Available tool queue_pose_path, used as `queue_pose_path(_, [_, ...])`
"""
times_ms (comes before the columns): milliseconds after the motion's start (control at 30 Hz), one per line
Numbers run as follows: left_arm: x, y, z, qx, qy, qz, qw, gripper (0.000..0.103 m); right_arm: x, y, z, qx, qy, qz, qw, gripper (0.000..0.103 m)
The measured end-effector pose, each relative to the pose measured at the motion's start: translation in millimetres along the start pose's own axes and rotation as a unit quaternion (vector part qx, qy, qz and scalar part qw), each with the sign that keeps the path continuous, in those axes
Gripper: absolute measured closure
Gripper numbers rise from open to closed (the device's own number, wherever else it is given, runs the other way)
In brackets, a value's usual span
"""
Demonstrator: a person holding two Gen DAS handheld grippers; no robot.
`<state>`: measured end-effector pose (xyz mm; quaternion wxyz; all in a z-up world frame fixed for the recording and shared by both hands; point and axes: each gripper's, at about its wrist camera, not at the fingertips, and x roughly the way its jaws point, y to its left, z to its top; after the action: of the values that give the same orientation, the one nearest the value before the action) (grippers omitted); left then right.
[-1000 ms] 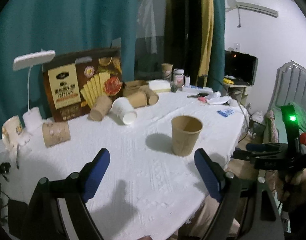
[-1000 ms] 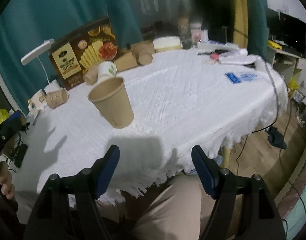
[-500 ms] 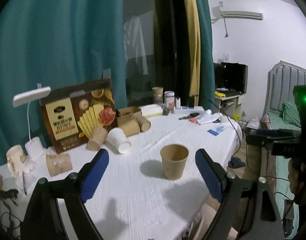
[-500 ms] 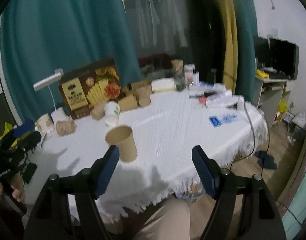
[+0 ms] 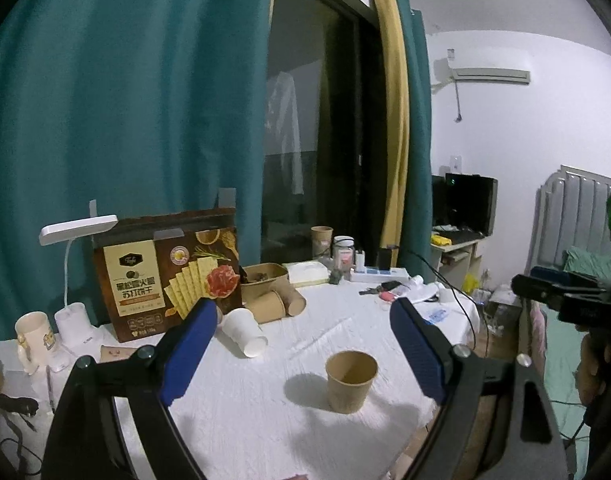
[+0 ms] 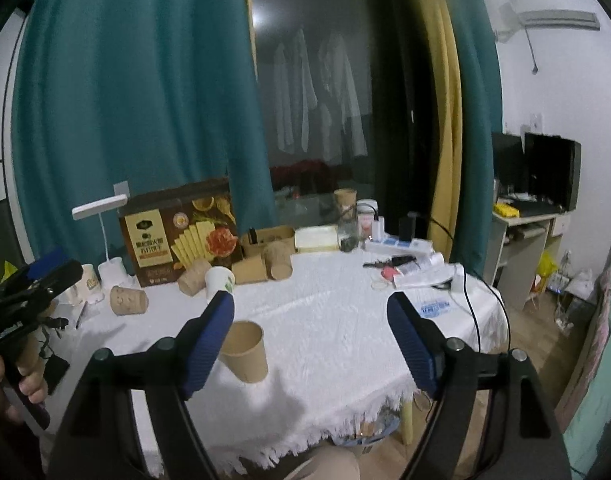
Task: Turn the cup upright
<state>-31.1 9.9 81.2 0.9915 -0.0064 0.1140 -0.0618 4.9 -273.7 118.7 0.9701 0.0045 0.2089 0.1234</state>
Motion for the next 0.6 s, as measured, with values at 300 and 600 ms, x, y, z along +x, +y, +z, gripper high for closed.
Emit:
queue_pose_path(300, [10, 26, -6, -0.002, 0.003, 0.03, 0.9996, 0.015, 24, 24, 4, -0.021, -0.004, 0.018, 1.0, 0.025])
queue_pose_path(600, [18, 37, -11, 0.003, 0.002, 0.04, 0.9992, 0.015, 53, 37, -3, -0.022, 0.011, 0.034, 0.999, 0.025])
